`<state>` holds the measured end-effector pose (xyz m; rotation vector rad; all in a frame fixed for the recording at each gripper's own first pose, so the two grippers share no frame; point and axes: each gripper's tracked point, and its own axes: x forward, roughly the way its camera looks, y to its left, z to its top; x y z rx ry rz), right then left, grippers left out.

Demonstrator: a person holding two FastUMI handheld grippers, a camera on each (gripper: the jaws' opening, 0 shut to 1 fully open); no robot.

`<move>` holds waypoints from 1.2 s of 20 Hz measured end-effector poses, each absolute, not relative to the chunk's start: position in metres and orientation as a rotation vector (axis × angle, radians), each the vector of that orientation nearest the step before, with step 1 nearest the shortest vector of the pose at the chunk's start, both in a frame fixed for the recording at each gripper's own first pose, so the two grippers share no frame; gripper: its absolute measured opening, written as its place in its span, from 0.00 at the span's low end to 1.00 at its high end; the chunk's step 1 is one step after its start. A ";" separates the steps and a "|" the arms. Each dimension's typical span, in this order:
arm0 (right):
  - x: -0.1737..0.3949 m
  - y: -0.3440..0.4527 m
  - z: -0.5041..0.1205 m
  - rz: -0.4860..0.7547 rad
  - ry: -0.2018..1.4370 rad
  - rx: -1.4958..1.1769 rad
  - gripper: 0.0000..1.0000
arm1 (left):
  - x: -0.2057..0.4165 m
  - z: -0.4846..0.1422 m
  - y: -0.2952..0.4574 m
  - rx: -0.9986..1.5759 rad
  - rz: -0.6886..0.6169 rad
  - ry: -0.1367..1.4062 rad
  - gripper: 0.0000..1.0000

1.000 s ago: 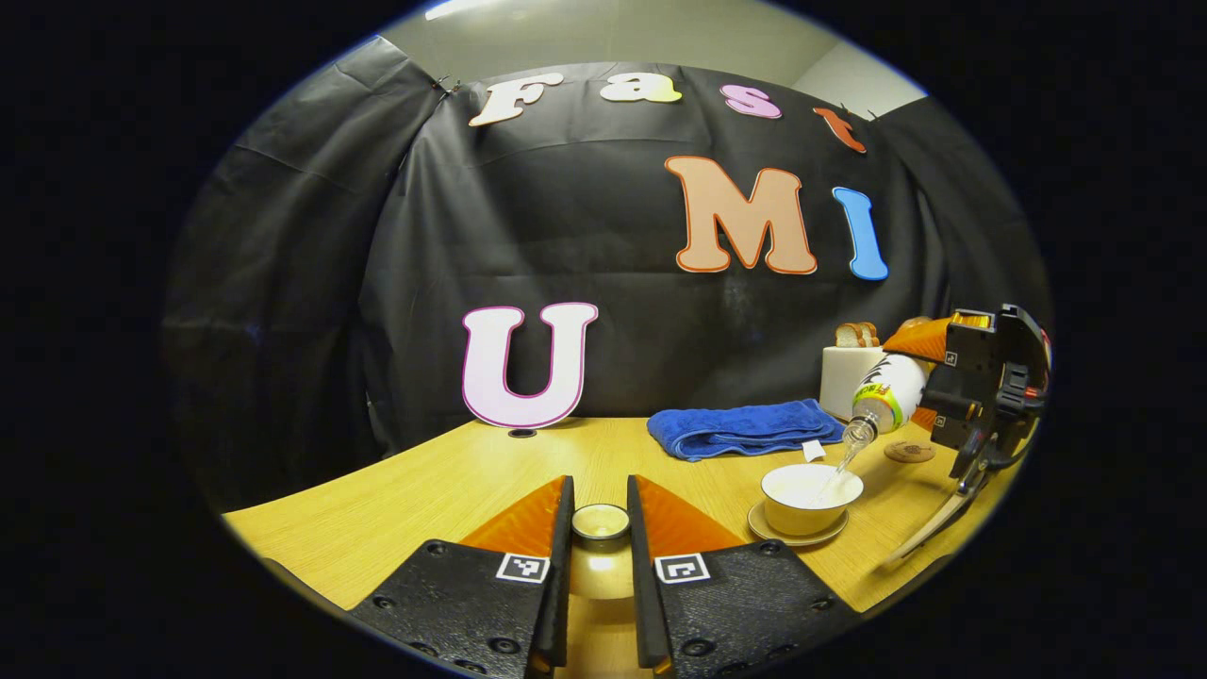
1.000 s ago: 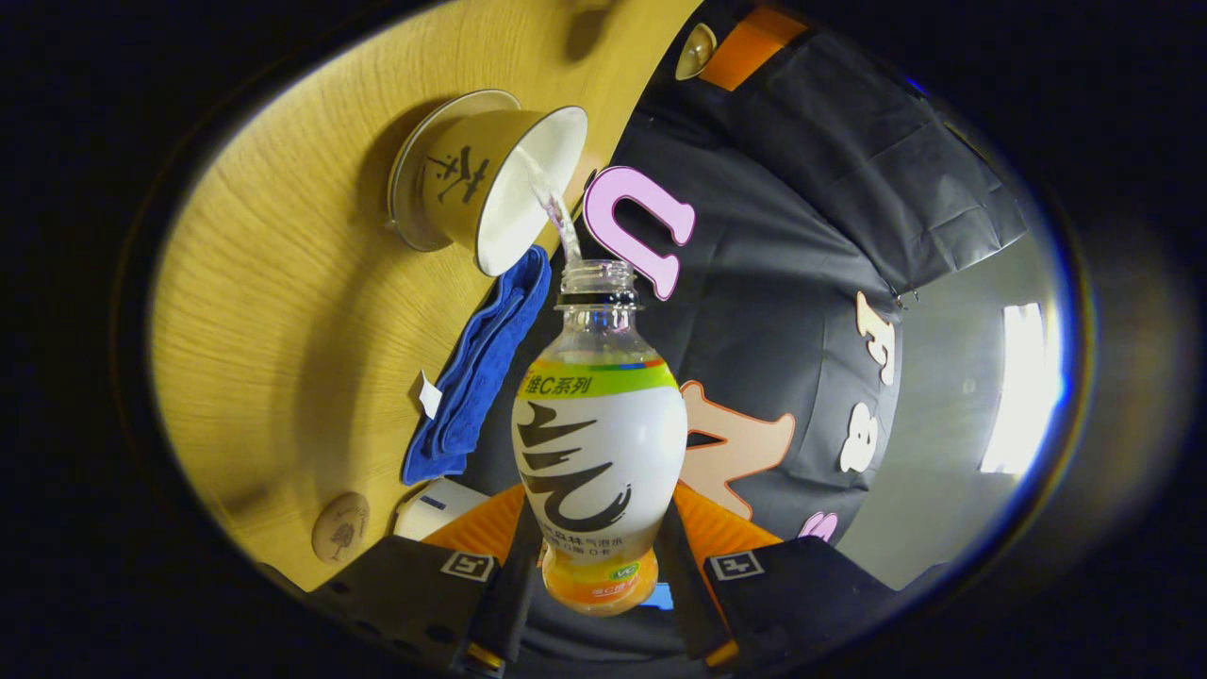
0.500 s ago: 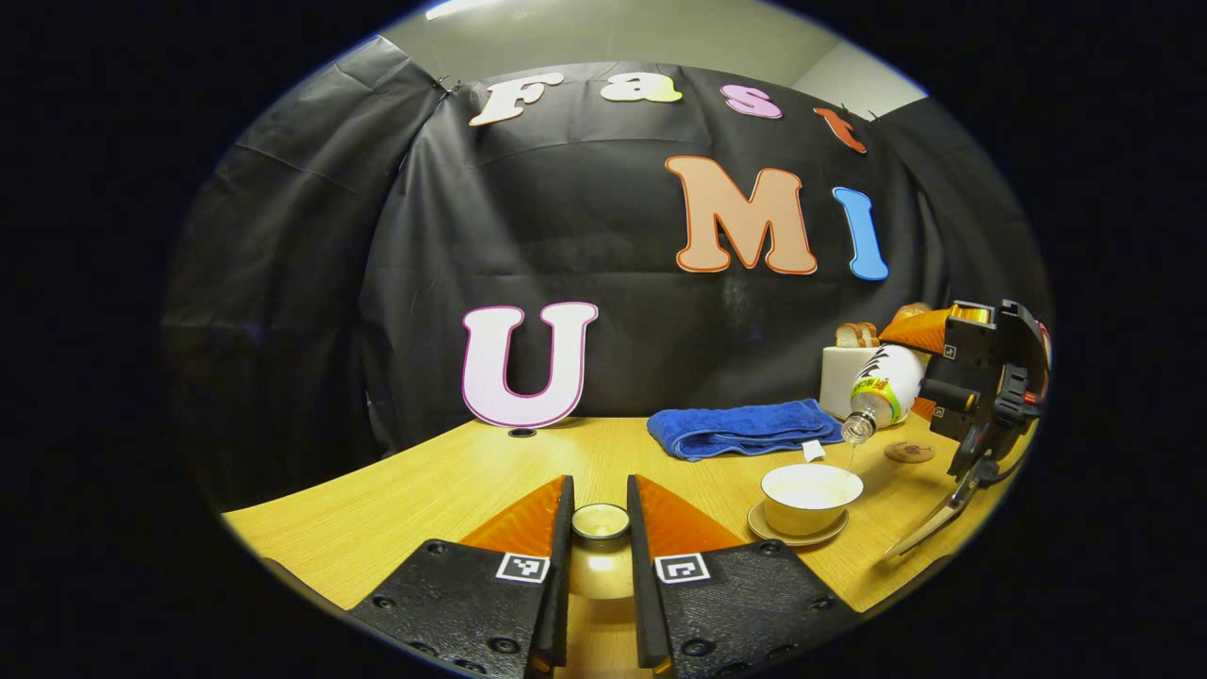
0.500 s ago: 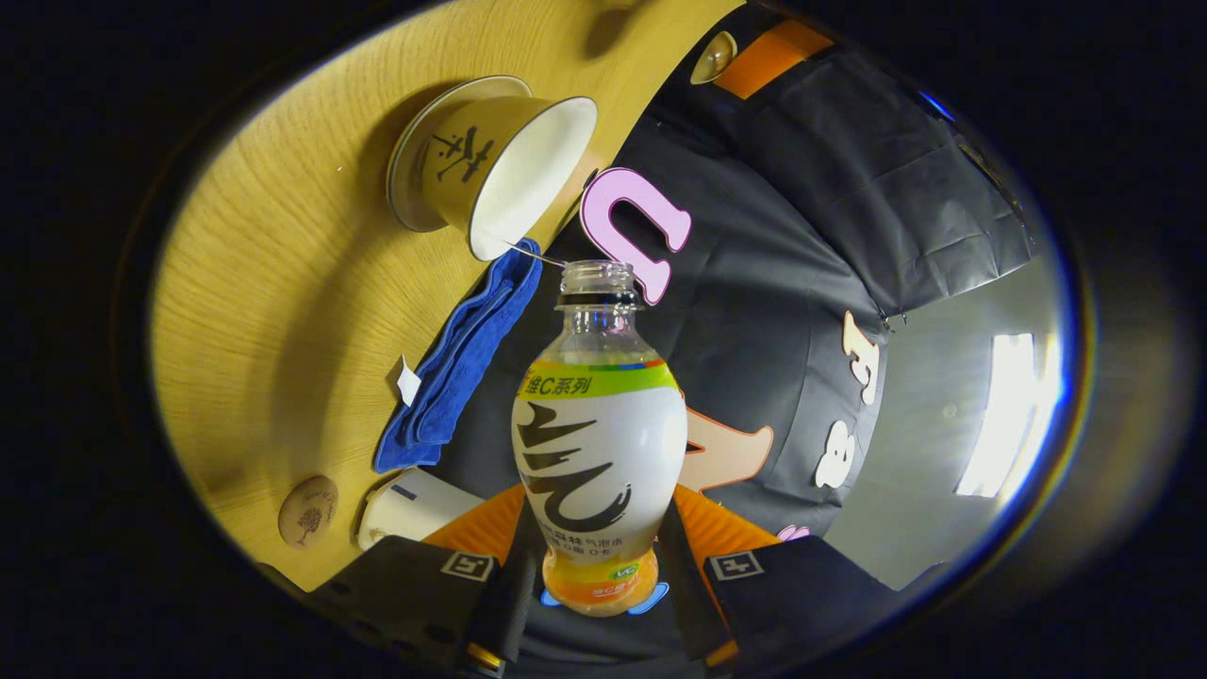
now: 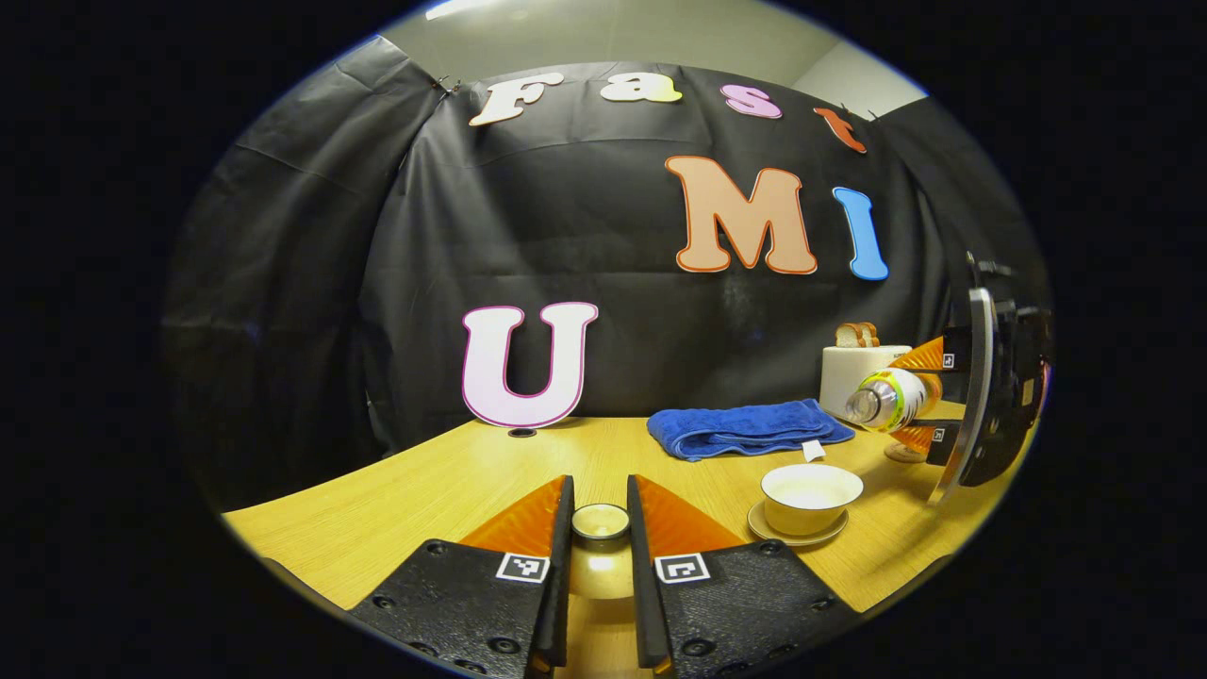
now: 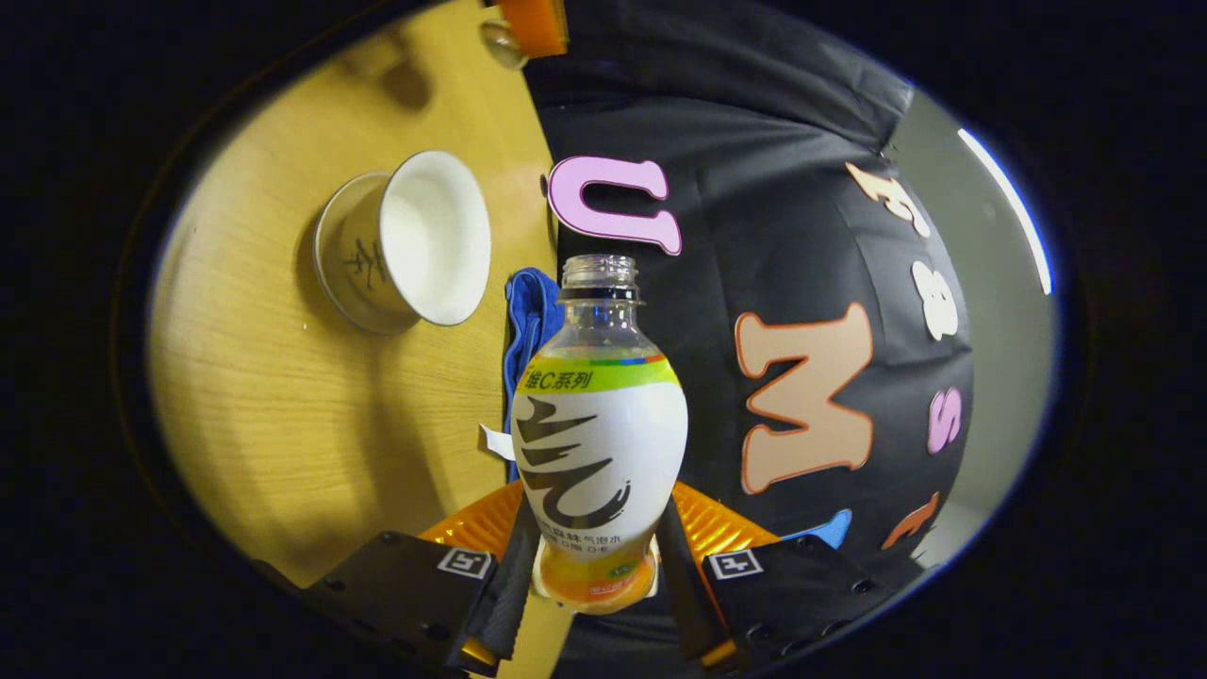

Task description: Open the teacup lid with one hand, grasp the water bottle and pour water into the teacup with the other hand; after pouring, place the water bottle on the coaster and then close the teacup lid.

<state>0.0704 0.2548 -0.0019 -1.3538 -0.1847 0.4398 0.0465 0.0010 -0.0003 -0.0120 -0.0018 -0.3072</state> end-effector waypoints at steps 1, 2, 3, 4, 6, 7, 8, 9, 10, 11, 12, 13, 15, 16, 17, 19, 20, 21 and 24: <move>0.069 0.252 -0.002 0.456 -0.146 -1.268 0.68 | 0.045 0.000 0.001 -0.012 -0.307 -0.002 0.26; 0.069 0.248 0.001 0.462 -0.116 -1.185 0.70 | 0.044 0.001 0.001 -0.012 -0.307 -0.002 0.26; 0.071 0.245 0.009 0.465 -0.092 -1.101 0.66 | 0.045 0.001 0.000 -0.012 -0.307 -0.002 0.26; 0.072 0.242 0.015 0.469 -0.066 -1.010 0.66 | 0.046 0.001 0.000 -0.012 -0.307 -0.002 0.26; 0.075 0.231 0.029 0.468 -0.022 -0.824 0.66 | 0.047 0.001 0.000 -0.012 -0.307 -0.002 0.26; 0.079 0.224 0.037 0.457 -0.010 -0.738 0.66 | 0.046 0.001 0.001 -0.012 -0.307 -0.002 0.26; 0.083 0.213 0.041 0.444 -0.001 -0.656 0.66 | 0.046 0.002 0.001 -0.012 -0.307 -0.003 0.26; 0.088 0.203 0.047 0.434 0.007 -0.573 0.66 | 0.046 0.001 0.000 -0.012 -0.307 -0.002 0.26; 0.093 0.194 0.054 0.426 0.016 -0.492 0.66 | 0.046 0.001 0.000 -0.012 -0.307 -0.003 0.26; 0.099 0.187 0.059 0.419 0.027 -0.416 0.66 | 0.046 0.001 0.001 -0.012 -0.307 -0.003 0.26; 0.106 0.180 0.063 0.416 0.032 -0.343 0.68 | 0.047 0.002 0.000 -0.012 -0.307 -0.002 0.26; 0.111 0.174 0.065 0.418 0.036 -0.275 0.68 | 0.046 0.001 -0.001 -0.012 -0.307 -0.003 0.26; 0.120 0.159 0.056 0.409 0.059 -0.164 0.67 | 0.047 0.001 0.000 -0.012 -0.307 -0.003 0.26; 0.124 0.155 0.051 0.408 0.073 -0.115 0.68 | 0.047 0.001 0.000 -0.012 -0.306 -0.003 0.26; 0.130 0.150 0.044 0.396 0.089 -0.071 0.68 | 0.047 0.001 -0.001 -0.012 -0.306 -0.003 0.26; 0.138 0.138 0.030 0.378 0.105 -0.016 0.67 | 0.046 0.001 0.000 -0.012 -0.307 -0.004 0.26; 0.142 0.133 0.025 0.368 0.111 0.003 0.69 | 0.046 0.001 0.000 -0.012 -0.307 -0.004 0.26; 0.145 0.128 0.017 0.360 0.127 0.018 0.67 | 0.047 0.001 -0.001 -0.013 -0.307 -0.004 0.26; 0.156 0.119 -0.005 0.337 0.157 0.024 0.67 | 0.047 0.001 0.000 -0.012 -0.308 -0.004 0.26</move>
